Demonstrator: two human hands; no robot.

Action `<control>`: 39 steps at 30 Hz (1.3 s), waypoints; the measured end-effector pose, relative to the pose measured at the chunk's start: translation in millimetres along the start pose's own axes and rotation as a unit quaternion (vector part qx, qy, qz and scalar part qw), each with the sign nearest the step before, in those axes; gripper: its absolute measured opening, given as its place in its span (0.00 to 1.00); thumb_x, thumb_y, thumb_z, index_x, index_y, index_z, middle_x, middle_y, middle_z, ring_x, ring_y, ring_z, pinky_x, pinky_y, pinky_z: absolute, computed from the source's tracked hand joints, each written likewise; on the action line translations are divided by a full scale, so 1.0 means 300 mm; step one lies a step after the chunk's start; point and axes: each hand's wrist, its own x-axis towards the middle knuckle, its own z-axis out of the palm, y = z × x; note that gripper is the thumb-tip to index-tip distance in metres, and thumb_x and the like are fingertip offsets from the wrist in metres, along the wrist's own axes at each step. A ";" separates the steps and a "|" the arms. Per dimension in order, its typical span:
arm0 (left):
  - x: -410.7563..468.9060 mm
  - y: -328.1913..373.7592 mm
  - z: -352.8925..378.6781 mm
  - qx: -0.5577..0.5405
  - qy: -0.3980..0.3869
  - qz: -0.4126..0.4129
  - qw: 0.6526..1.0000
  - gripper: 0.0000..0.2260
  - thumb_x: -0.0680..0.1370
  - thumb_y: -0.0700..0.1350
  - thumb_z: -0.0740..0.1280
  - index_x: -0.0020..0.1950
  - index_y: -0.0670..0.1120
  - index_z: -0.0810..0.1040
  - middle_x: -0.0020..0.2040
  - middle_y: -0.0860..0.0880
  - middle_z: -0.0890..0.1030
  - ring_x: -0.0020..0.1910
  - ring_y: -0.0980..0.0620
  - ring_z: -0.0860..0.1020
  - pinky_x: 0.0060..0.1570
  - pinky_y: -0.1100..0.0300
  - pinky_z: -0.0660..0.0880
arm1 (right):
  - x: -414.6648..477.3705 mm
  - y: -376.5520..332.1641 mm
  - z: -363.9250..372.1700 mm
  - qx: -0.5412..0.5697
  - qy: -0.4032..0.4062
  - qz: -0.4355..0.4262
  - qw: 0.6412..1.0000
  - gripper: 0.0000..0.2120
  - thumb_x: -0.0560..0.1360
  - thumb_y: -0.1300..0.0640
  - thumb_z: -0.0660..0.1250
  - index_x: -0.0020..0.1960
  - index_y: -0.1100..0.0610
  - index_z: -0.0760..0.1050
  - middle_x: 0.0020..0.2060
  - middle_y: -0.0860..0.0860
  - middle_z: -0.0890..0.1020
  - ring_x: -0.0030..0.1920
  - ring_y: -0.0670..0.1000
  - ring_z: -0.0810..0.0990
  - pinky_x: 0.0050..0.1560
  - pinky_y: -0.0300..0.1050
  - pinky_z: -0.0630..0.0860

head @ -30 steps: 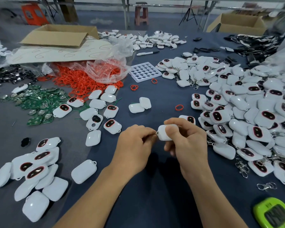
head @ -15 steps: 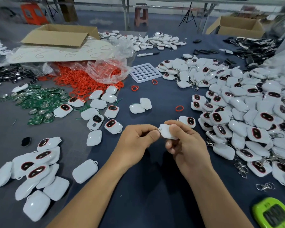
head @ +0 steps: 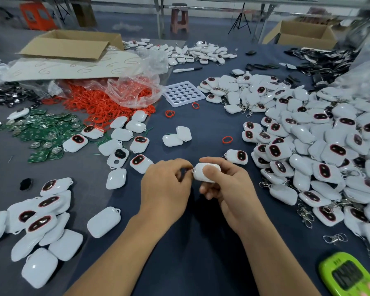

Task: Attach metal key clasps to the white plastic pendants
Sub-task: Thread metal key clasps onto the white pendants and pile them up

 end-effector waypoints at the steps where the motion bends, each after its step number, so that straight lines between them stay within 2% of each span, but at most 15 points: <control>1: 0.005 -0.005 0.000 -0.021 0.002 -0.029 0.999 0.06 0.76 0.47 0.70 0.49 0.58 0.82 0.31 0.57 0.73 0.39 0.54 0.73 0.39 0.57 0.69 | 0.004 0.000 -0.004 -0.006 -0.010 0.010 1.000 0.11 0.80 0.69 0.66 0.57 0.60 0.83 0.43 0.54 0.87 0.31 0.52 0.80 0.30 0.41 0.76; 5: 0.020 -0.029 -0.007 0.000 0.049 -0.040 0.998 0.21 0.72 0.42 0.70 0.63 0.58 0.79 0.44 0.59 0.79 0.48 0.54 0.73 0.52 0.56 0.70 | 0.018 -0.016 -0.006 0.019 -0.047 0.049 0.997 0.16 0.78 0.73 0.63 0.57 0.60 0.84 0.45 0.56 0.86 0.34 0.51 0.83 0.34 0.39 0.79; 7: 0.031 -0.049 -0.021 0.075 0.079 -0.031 0.994 0.22 0.71 0.43 0.70 0.66 0.53 0.79 0.56 0.54 0.80 0.57 0.50 0.73 0.59 0.54 0.66 | 0.019 -0.043 -0.038 0.168 -0.066 0.033 0.983 0.18 0.75 0.75 0.64 0.57 0.61 0.85 0.50 0.59 0.86 0.42 0.53 0.87 0.42 0.40 0.83; 8: 0.040 -0.063 -0.027 0.112 0.079 -0.040 0.990 0.23 0.71 0.44 0.70 0.66 0.51 0.79 0.60 0.51 0.80 0.60 0.47 0.73 0.62 0.53 0.64 | 0.017 -0.058 -0.069 0.294 -0.103 0.004 0.950 0.21 0.73 0.75 0.66 0.62 0.62 0.84 0.56 0.59 0.85 0.51 0.55 0.87 0.50 0.44 0.84; 10: 0.053 -0.087 -0.038 0.153 0.063 -0.069 0.984 0.22 0.72 0.46 0.69 0.67 0.49 0.79 0.65 0.48 0.78 0.64 0.44 0.72 0.63 0.50 0.65 | 0.010 -0.077 -0.131 0.521 -0.234 -0.064 0.819 0.33 0.72 0.78 0.65 0.76 0.62 0.72 0.69 0.60 0.80 0.68 0.60 0.80 0.69 0.55 0.78; 11: 0.055 -0.090 -0.041 0.157 0.053 -0.078 0.983 0.21 0.73 0.46 0.69 0.67 0.48 0.79 0.64 0.48 0.78 0.63 0.44 0.73 0.63 0.50 0.65 | 0.008 -0.085 -0.143 0.556 -0.274 -0.083 0.781 0.37 0.72 0.80 0.64 0.79 0.61 0.68 0.71 0.59 0.78 0.71 0.61 0.78 0.72 0.57 0.74; 12: 0.056 -0.088 -0.040 0.157 0.045 -0.078 0.983 0.20 0.74 0.46 0.68 0.66 0.48 0.79 0.62 0.47 0.79 0.62 0.43 0.74 0.62 0.50 0.65 | 0.009 -0.085 -0.141 0.532 -0.276 -0.090 0.795 0.37 0.72 0.79 0.66 0.79 0.59 0.69 0.70 0.58 0.80 0.70 0.59 0.79 0.72 0.57 0.74; 15: 0.053 -0.081 -0.035 0.154 0.033 -0.053 0.986 0.16 0.74 0.42 0.67 0.62 0.45 0.80 0.57 0.46 0.82 0.56 0.42 0.77 0.57 0.49 0.69 | 0.016 -0.055 -0.099 0.336 -0.217 -0.096 0.911 0.29 0.65 0.71 0.79 0.64 0.54 0.84 0.57 0.51 0.87 0.57 0.50 0.86 0.64 0.49 0.80; 19: 0.046 -0.085 -0.042 0.089 0.048 -0.044 0.994 0.13 0.78 0.42 0.67 0.62 0.48 0.81 0.56 0.50 0.84 0.54 0.43 0.79 0.51 0.52 0.71 | 0.018 -0.026 -0.068 0.198 -0.167 -0.043 0.965 0.21 0.71 0.72 0.65 0.53 0.52 0.88 0.48 0.52 0.88 0.48 0.49 0.86 0.58 0.44 0.81; 22: 0.039 -0.077 -0.048 -0.015 0.075 -0.035 0.996 0.10 0.82 0.44 0.64 0.60 0.53 0.82 0.54 0.58 0.84 0.54 0.54 0.79 0.52 0.62 0.69 | 0.010 -0.002 -0.041 0.125 -0.151 0.001 0.981 0.19 0.70 0.69 0.67 0.54 0.54 0.88 0.53 0.56 0.88 0.52 0.52 0.86 0.59 0.46 0.82; 25: 0.032 -0.045 -0.054 -0.117 0.061 -0.016 0.991 0.12 0.82 0.46 0.61 0.55 0.58 0.84 0.48 0.64 0.84 0.50 0.63 0.79 0.49 0.75 0.68 | -0.003 0.012 -0.009 0.045 -0.117 0.018 0.992 0.24 0.70 0.65 0.71 0.65 0.53 0.82 0.61 0.56 0.85 0.60 0.54 0.85 0.62 0.50 0.81; 29: -0.006 0.021 -0.027 -0.239 -0.012 -0.015 0.971 0.16 0.81 0.44 0.65 0.50 0.67 0.84 0.48 0.67 0.84 0.49 0.64 0.82 0.46 0.75 0.72 | -0.010 0.001 0.008 -0.010 -0.129 0.010 0.992 0.22 0.76 0.66 0.71 0.69 0.55 0.77 0.60 0.61 0.85 0.61 0.61 0.85 0.62 0.54 0.82; 34: -0.008 0.010 -0.004 -0.129 0.020 -0.013 0.991 0.13 0.78 0.46 0.72 0.53 0.66 0.84 0.51 0.72 0.80 0.57 0.69 0.77 0.55 0.74 0.70 | -0.012 0.001 0.016 -0.113 -0.085 -0.030 0.989 0.11 0.83 0.65 0.66 0.59 0.55 0.84 0.50 0.57 0.88 0.50 0.56 0.88 0.47 0.46 0.85; 37: -0.002 -0.002 0.003 -0.076 0.005 -0.042 0.996 0.11 0.78 0.52 0.71 0.58 0.63 0.84 0.54 0.67 0.81 0.56 0.66 0.76 0.54 0.73 0.68 | -0.003 -0.014 0.015 -0.086 0.018 -0.091 0.992 0.10 0.81 0.62 0.67 0.50 0.52 0.86 0.45 0.59 0.87 0.41 0.52 0.86 0.41 0.43 0.83; 39: -0.008 0.003 0.018 -0.011 -0.042 -0.005 0.999 0.16 0.77 0.54 0.71 0.65 0.59 0.80 0.63 0.63 0.80 0.64 0.61 0.73 0.62 0.68 0.66 | 0.010 -0.035 -0.013 -0.069 0.108 -0.139 0.982 0.08 0.77 0.57 0.67 0.47 0.50 0.86 0.43 0.57 0.86 0.38 0.50 0.84 0.39 0.43 0.81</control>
